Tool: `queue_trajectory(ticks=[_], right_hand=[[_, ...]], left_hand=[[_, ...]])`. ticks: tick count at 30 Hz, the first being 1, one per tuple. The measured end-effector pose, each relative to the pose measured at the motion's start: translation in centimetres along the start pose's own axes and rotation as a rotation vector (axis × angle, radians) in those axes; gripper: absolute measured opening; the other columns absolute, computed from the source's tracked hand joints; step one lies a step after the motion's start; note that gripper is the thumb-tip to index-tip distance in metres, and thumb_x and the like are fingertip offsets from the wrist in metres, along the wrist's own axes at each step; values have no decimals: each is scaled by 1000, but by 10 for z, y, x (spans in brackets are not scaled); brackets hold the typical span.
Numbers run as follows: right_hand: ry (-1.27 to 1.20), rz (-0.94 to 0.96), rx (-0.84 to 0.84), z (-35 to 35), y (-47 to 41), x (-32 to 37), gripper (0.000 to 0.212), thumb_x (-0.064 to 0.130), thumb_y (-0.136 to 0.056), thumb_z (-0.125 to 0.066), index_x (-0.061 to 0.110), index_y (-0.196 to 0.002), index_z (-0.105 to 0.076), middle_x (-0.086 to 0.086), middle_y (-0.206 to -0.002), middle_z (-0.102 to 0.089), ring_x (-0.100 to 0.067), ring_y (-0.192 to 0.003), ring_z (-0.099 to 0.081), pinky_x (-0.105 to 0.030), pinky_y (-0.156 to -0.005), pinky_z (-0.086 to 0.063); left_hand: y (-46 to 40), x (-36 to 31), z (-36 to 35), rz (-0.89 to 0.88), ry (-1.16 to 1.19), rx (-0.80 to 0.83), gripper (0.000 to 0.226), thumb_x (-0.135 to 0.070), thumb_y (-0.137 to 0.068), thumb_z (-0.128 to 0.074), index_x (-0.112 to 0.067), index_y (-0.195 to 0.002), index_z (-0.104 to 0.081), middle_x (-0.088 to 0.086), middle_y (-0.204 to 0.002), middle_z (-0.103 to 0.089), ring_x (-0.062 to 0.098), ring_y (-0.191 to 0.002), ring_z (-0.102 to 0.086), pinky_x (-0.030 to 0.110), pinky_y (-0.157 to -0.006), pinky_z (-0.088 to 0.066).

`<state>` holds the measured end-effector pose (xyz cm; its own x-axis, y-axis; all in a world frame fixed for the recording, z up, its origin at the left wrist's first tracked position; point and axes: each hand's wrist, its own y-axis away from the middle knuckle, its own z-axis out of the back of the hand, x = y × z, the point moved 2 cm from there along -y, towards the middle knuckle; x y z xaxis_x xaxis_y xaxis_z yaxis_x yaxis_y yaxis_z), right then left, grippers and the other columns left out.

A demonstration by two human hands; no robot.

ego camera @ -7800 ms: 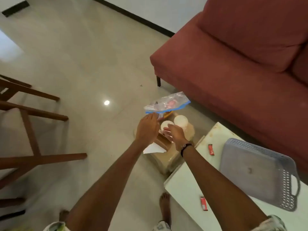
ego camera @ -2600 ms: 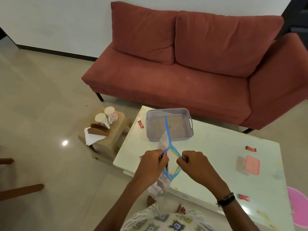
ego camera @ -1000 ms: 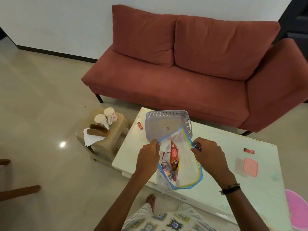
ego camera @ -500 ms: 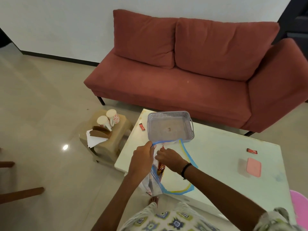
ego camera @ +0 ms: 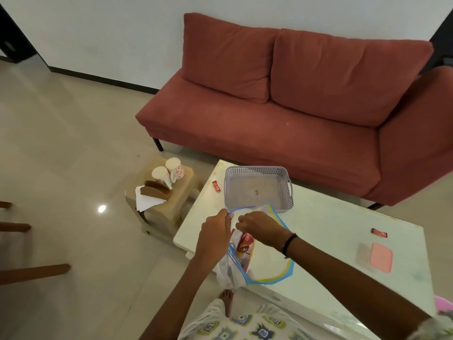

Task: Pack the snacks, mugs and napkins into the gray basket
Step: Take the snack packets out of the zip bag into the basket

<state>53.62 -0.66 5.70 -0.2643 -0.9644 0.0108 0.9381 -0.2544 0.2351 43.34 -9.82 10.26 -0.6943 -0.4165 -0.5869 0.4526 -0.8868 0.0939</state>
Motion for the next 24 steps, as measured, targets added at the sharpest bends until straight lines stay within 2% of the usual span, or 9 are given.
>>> queue_trajectory(ticks=[3, 6, 10, 13, 16, 18, 20, 22, 24], right_hand=[[-166, -110, -107, 34, 16, -9, 17, 4, -92, -45, 11, -95, -59, -8, -97, -62, -31, -85, -62, -38, -63, -41], [-342, -248, -212, 66, 29, -20, 14, 13, -90, -52, 14, -93, -66, -5, -97, -66, -25, -88, -62, -33, -70, -44], [-529, -486, -365, 92, 39, -39, 15, 8, -80, -65, 16, -89, -73, -3, -90, -71, -20, -84, -64, -28, -73, -47], [-614, -635, -490, 103, 36, -54, 15, 5, -77, -67, 16, -85, -74, 0, -84, -73, -17, -75, -68, -31, -72, -53], [-639, -763, -616, 113, 27, -69, 14, 9, -75, -70, 20, -82, -74, 5, -82, -72, -11, -68, -66, -23, -66, -45], [-634, -842, -687, 121, 22, -86, 14, 13, -75, -71, 24, -84, -74, 7, -84, -72, -10, -70, -64, -24, -69, -44], [-633, -894, -792, 130, 25, -101, 13, 15, -74, -72, 23, -83, -74, 5, -85, -73, -14, -74, -66, -28, -73, -49], [-628, -950, -907, 135, 27, -123, 13, 15, -73, -72, 23, -83, -74, 2, -85, -74, -15, -75, -67, -32, -73, -50], [-622, -998, -954, 131, 28, -148, 13, 16, -75, -72, 22, -85, -74, 1, -88, -74, -13, -76, -67, -31, -73, -50]], left_hand=[[-8, 7, 0, 53, 8, -16, 34, -27, -100, -33, -2, -95, -55, 18, -88, -67, 30, -76, -61, 34, -63, -44], [-18, 14, -5, 124, 59, -21, 35, -25, -100, -33, 0, -91, -55, 19, -86, -66, 23, -68, -53, 30, -60, -40], [-36, 15, -10, 201, 136, -39, 36, -24, -100, -34, 2, -85, -55, 21, -84, -66, 18, -62, -49, 23, -51, -33], [-58, 9, -8, 242, 233, -65, 36, -23, -99, -34, 2, -84, -56, 20, -83, -64, 23, -69, -54, 27, -58, -38], [-82, 1, -3, 260, 292, -74, 37, -25, -100, -33, 3, -90, -57, 16, -84, -63, 27, -78, -60, 30, -66, -45], [-103, -1, -2, 262, 305, -69, 38, -27, -100, -33, 3, -96, -57, 18, -92, -66, 26, -80, -62, 29, -66, -48], [-116, -1, -1, 250, 314, -66, 38, -27, -100, -32, 2, -98, -57, 20, -96, -67, 29, -84, -64, 33, -70, -52], [-132, -1, -4, 257, 312, -62, 38, -24, -100, -31, 4, -96, -56, 24, -96, -66, 33, -87, -64, 37, -73, -51], [-145, -1, -9, 270, 286, -67, 38, -24, -100, -31, 5, -96, -56, 24, -97, -66, 33, -87, -63, 38, -73, -51]])
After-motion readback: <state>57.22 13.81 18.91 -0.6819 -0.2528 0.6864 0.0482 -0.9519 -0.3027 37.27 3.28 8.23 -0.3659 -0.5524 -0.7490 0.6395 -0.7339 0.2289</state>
